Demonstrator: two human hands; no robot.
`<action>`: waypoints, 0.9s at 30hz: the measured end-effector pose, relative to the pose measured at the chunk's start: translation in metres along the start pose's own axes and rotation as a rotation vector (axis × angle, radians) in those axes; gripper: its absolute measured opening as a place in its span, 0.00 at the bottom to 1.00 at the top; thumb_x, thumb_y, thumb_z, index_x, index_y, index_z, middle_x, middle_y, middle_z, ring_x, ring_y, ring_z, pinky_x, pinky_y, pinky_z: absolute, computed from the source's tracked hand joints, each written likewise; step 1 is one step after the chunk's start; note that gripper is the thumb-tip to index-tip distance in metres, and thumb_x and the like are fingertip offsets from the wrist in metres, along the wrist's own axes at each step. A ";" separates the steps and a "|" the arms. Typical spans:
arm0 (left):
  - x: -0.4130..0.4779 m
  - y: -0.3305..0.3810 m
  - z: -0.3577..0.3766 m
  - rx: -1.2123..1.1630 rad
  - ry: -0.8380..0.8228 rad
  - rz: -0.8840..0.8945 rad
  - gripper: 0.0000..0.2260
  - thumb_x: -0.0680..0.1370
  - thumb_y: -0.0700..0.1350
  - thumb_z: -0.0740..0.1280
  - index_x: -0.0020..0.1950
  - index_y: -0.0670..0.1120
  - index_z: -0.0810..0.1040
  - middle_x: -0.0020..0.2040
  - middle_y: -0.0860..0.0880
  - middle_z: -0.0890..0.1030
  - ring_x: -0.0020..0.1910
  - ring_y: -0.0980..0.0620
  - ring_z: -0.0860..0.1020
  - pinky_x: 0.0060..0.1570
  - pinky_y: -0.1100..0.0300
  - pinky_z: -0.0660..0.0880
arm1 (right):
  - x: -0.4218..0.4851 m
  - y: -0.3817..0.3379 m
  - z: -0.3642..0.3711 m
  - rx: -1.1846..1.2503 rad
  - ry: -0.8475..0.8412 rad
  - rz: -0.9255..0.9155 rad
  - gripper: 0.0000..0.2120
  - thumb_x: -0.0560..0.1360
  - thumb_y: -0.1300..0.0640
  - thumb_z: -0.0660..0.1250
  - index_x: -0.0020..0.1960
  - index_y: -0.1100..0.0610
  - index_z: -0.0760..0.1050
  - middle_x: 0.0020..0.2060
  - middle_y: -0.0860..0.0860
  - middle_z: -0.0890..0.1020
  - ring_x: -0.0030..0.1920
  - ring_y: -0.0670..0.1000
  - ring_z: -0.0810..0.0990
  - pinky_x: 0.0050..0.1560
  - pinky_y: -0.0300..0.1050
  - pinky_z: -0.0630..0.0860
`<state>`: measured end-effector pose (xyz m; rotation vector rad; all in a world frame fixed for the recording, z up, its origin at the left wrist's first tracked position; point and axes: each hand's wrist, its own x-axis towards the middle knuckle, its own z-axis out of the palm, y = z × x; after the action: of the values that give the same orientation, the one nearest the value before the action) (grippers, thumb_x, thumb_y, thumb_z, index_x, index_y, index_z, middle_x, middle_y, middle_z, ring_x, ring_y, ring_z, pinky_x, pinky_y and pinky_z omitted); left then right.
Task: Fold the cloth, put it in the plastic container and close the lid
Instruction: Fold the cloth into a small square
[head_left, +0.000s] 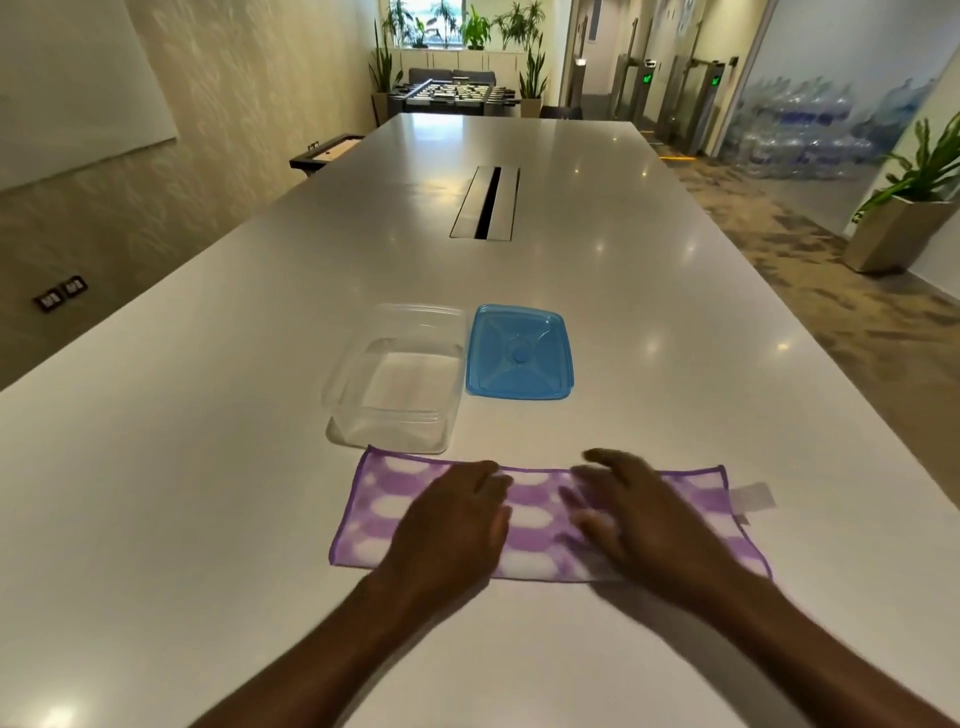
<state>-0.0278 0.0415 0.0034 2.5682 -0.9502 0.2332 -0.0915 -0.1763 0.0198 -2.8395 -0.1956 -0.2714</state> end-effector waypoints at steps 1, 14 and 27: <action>-0.001 0.000 0.011 -0.019 -0.056 0.017 0.17 0.79 0.49 0.60 0.66 0.47 0.74 0.67 0.46 0.75 0.66 0.47 0.73 0.66 0.55 0.68 | -0.001 -0.010 0.012 -0.010 -0.075 -0.031 0.29 0.76 0.40 0.57 0.71 0.55 0.67 0.71 0.56 0.69 0.69 0.54 0.67 0.68 0.42 0.58; -0.017 -0.046 0.034 0.150 -0.261 -0.177 0.42 0.67 0.76 0.32 0.77 0.57 0.48 0.79 0.52 0.46 0.78 0.53 0.44 0.74 0.50 0.39 | -0.024 0.040 0.042 -0.092 -0.227 0.153 0.41 0.72 0.28 0.37 0.77 0.52 0.41 0.75 0.46 0.41 0.74 0.44 0.36 0.74 0.46 0.36; -0.053 -0.076 0.006 0.204 -0.240 -0.490 0.48 0.63 0.80 0.36 0.77 0.56 0.43 0.80 0.48 0.45 0.78 0.47 0.47 0.74 0.42 0.48 | -0.052 0.091 0.021 -0.158 -0.220 0.334 0.45 0.69 0.24 0.35 0.77 0.51 0.40 0.76 0.45 0.42 0.74 0.43 0.38 0.74 0.47 0.40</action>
<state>-0.0177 0.1230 -0.0398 2.9678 -0.3550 -0.1261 -0.1238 -0.2619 -0.0349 -2.9908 0.2672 0.1005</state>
